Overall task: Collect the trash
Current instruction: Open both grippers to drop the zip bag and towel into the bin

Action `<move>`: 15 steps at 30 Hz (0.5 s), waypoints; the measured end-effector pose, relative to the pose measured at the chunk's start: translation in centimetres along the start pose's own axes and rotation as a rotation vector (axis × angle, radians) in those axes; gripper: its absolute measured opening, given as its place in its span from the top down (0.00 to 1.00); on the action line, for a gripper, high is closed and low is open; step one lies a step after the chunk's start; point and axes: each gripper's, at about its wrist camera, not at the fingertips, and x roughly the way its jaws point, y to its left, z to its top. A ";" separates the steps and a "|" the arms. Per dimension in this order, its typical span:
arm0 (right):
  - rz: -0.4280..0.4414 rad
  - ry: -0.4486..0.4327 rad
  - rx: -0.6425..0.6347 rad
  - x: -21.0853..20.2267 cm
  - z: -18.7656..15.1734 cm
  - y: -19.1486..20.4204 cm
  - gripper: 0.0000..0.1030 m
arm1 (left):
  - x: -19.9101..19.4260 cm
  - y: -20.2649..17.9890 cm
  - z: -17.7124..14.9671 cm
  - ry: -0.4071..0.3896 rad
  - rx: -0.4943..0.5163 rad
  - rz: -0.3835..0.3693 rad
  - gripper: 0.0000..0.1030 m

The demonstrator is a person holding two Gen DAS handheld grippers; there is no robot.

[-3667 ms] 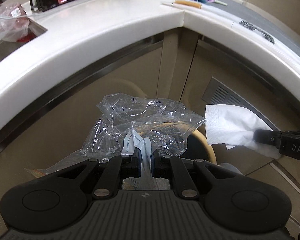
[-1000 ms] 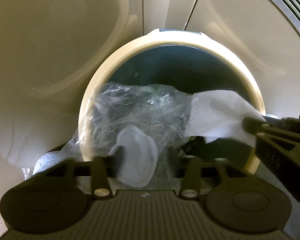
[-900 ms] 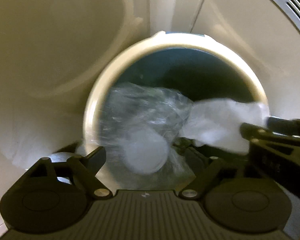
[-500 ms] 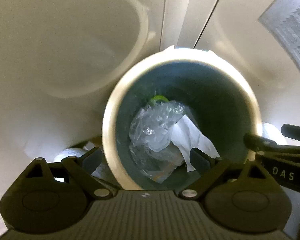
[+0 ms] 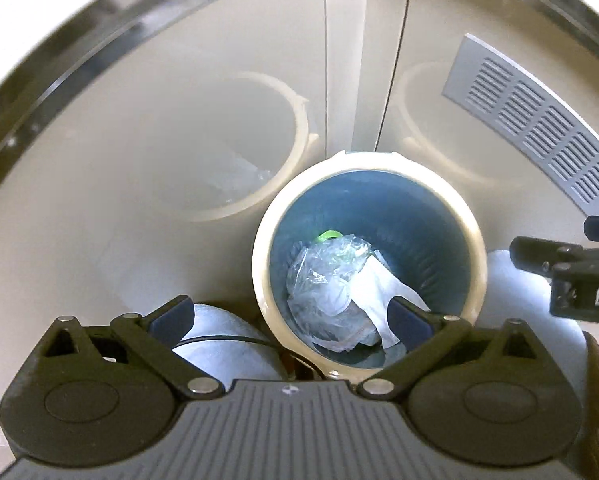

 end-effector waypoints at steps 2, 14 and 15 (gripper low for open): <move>0.005 -0.021 0.008 -1.1 -0.6 -0.1 0.12 | -0.9 0.2 -0.4 -0.021 -0.004 0.007 0.00; 0.024 -0.132 0.060 -5.9 -2.8 -1.0 0.10 | -4.9 -0.1 -2.0 -0.145 0.008 0.035 0.00; 0.026 -0.135 0.062 -6.2 -2.9 -1.0 0.10 | -5.1 -0.2 -2.0 -0.150 0.011 0.037 0.00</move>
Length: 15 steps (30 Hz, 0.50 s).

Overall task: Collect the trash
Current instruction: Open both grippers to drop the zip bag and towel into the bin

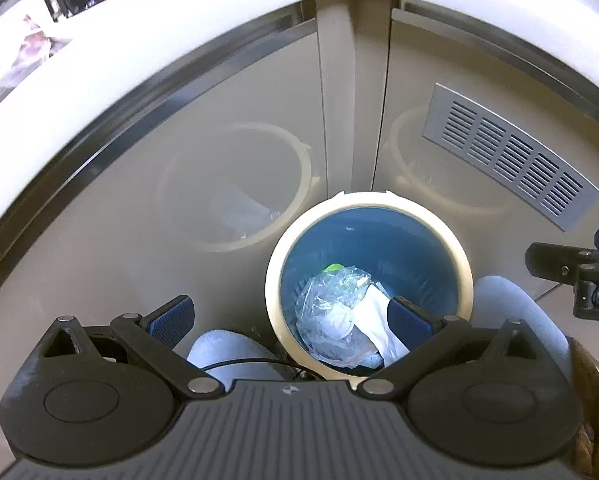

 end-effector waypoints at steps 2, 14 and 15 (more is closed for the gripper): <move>0.001 -0.004 0.003 -0.1 0.1 0.1 0.10 | -0.4 0.0 -0.1 -0.010 0.003 0.003 0.00; 0.012 -0.020 -0.012 -1.1 0.0 0.1 0.10 | -1.7 0.1 -0.5 -0.060 0.009 0.024 0.00; 0.012 -0.021 -0.010 -1.1 0.0 0.1 0.10 | -1.8 0.1 -0.5 -0.062 0.011 0.025 0.00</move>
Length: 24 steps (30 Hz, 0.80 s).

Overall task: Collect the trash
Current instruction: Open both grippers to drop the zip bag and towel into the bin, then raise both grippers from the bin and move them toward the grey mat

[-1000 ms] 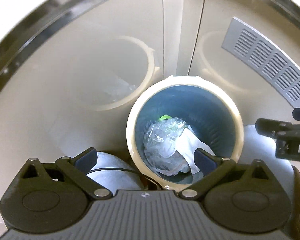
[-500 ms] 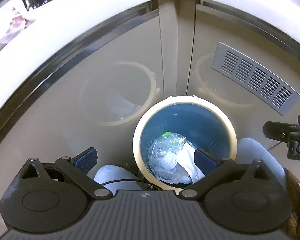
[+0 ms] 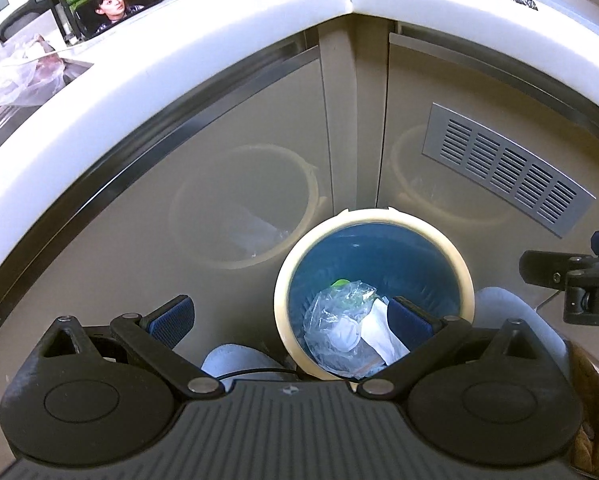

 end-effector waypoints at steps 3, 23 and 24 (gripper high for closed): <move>0.001 -0.001 0.004 -0.1 0.0 0.0 0.10 | -0.2 0.0 0.0 -0.007 0.007 0.000 0.00; 0.012 0.004 0.024 0.1 -0.2 -0.6 0.10 | -0.9 -0.2 -0.1 -0.030 0.032 0.012 0.00; 0.012 0.004 0.025 0.1 -0.2 -0.6 0.10 | -0.9 -0.2 -0.1 -0.031 0.033 0.011 0.00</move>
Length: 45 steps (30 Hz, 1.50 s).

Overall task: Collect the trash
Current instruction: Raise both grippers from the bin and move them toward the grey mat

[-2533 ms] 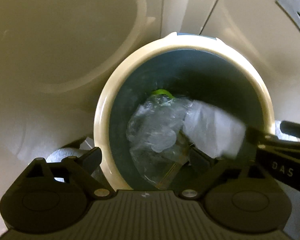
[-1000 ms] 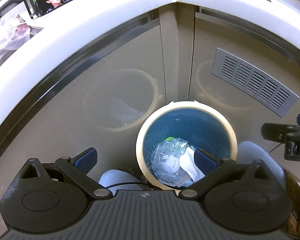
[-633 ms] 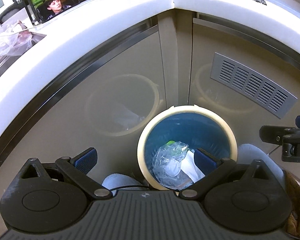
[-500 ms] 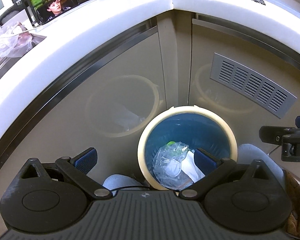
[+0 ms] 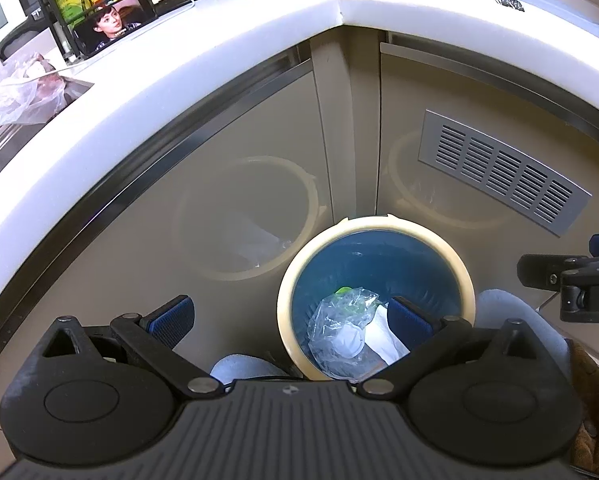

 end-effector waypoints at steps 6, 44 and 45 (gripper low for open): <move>0.001 0.002 0.002 0.1 0.0 -0.1 0.10 | 0.0 -0.1 0.0 -0.003 0.012 0.005 0.00; -0.047 -0.496 0.107 -9.2 11.9 -9.5 0.04 | -4.4 -3.5 22.3 -0.392 0.075 -0.111 0.00; -0.050 -0.501 0.114 -9.0 12.4 -9.9 0.04 | -3.9 -3.6 23.3 -0.386 0.073 -0.121 0.00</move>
